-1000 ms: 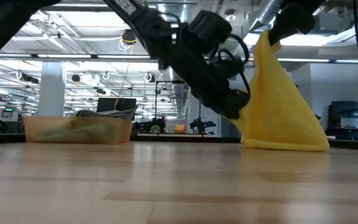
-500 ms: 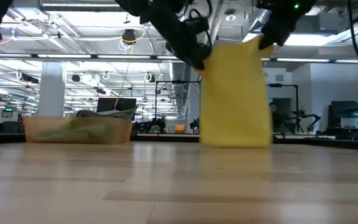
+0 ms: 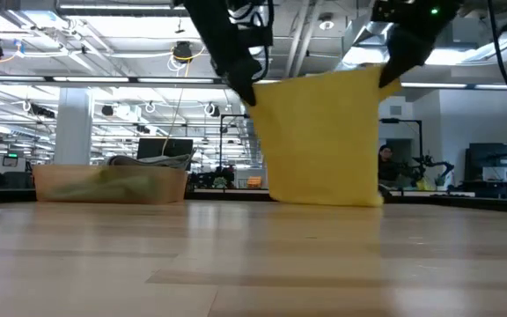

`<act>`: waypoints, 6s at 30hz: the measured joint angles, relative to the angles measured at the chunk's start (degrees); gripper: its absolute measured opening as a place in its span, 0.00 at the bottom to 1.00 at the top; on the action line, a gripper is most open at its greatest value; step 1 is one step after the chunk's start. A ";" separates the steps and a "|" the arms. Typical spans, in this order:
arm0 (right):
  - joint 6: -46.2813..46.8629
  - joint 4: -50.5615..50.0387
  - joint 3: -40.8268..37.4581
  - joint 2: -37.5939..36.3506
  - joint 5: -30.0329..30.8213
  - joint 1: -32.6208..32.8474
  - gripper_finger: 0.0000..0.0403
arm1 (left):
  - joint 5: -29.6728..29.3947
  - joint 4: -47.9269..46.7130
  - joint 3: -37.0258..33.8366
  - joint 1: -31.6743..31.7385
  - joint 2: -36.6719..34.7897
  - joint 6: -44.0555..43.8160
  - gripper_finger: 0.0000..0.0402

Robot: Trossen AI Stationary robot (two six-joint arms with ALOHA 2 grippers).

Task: Fold microfiber towels
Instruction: Fold the yellow microfiber cloth

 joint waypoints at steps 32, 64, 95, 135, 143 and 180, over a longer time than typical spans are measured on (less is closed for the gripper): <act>41.12 -7.43 -7.08 0.77 -16.24 36.87 0.02 | 3.18 -5.80 -3.74 -22.07 0.81 -17.92 0.00; 29.78 -16.30 1.09 3.23 -2.56 28.89 0.01 | -10.22 -18.67 6.14 -19.98 0.72 -16.65 0.00; 46.84 -3.08 -1.48 26.42 -17.57 45.71 0.02 | 9.59 -13.95 0.32 -37.49 10.43 -42.47 0.00; 23.93 -5.08 -4.13 28.84 -10.70 20.83 0.32 | 6.45 -20.96 0.30 -21.64 10.97 -41.88 0.17; 23.83 -5.02 -4.13 28.84 -10.74 19.91 0.50 | 7.19 -21.10 0.30 -20.90 10.97 -40.60 0.32; 22.46 -2.32 -4.06 28.84 -11.01 26.71 0.49 | 9.82 -11.45 0.32 -17.32 18.37 -17.60 0.24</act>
